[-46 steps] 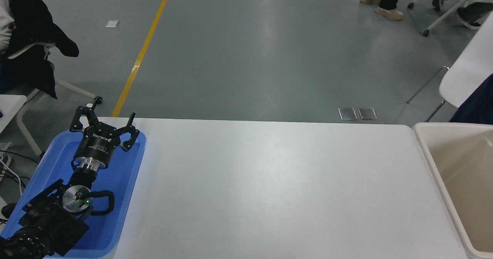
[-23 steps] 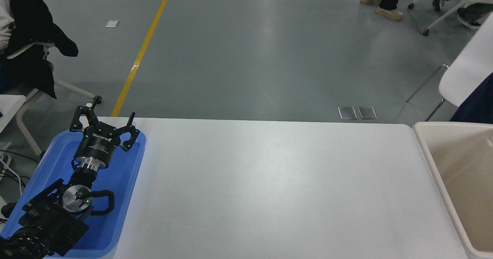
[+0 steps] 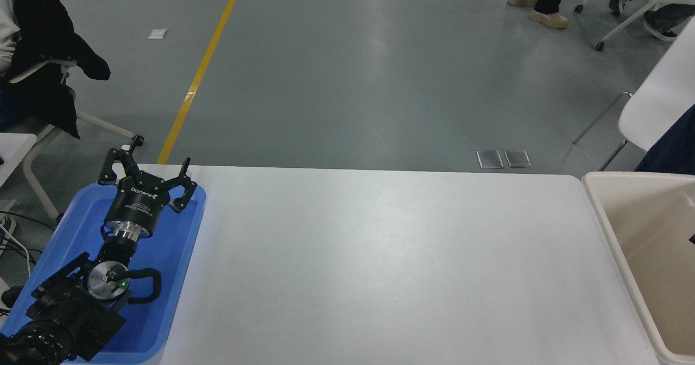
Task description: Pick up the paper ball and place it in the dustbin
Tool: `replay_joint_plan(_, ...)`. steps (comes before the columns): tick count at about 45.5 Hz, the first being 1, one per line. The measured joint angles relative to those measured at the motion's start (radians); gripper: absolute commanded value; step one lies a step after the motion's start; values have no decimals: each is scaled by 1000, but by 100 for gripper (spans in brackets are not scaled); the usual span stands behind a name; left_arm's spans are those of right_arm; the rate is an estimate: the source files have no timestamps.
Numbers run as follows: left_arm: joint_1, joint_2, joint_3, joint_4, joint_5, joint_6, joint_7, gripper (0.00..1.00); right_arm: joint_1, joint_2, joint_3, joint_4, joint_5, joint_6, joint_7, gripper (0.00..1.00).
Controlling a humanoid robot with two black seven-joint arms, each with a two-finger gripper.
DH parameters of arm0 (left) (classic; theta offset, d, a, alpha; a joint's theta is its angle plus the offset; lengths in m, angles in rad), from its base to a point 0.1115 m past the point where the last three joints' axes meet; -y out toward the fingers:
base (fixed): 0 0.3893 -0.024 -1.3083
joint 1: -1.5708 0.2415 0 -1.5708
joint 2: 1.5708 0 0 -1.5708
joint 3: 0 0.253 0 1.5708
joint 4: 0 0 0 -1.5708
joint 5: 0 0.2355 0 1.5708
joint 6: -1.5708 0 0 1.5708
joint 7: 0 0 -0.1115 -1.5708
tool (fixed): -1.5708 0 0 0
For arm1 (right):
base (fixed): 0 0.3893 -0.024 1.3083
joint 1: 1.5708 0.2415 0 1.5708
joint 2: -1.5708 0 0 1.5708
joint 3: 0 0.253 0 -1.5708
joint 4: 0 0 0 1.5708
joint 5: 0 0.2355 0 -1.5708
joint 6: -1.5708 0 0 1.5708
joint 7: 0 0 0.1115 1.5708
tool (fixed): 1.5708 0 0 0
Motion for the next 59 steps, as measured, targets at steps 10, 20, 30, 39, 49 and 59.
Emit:
replay_joint_plan(10,0,0,0,0,0,0,0,100,-22,17,26,-20,0,-31,0,41)
replay_joint_plan(20,0,0,0,0,0,0,0,100,-26,19,34,-27,-1,-60,1,98)
replay_joint_plan(30,0,0,0,0,0,0,0,100,-21,17,53,-21,0,-90,1,100)
replay_joint_plan(39,0,0,0,0,0,0,0,100,-15,12,171,-7,0,-97,0,100)
replay_joint_plan(49,0,-1,0,0,0,0,0,100,-8,-56,375,105,0,-99,-1,100)
replay_joint_plan(59,0,-1,0,0,0,0,1,100,-6,-141,708,269,0,-97,0,100)
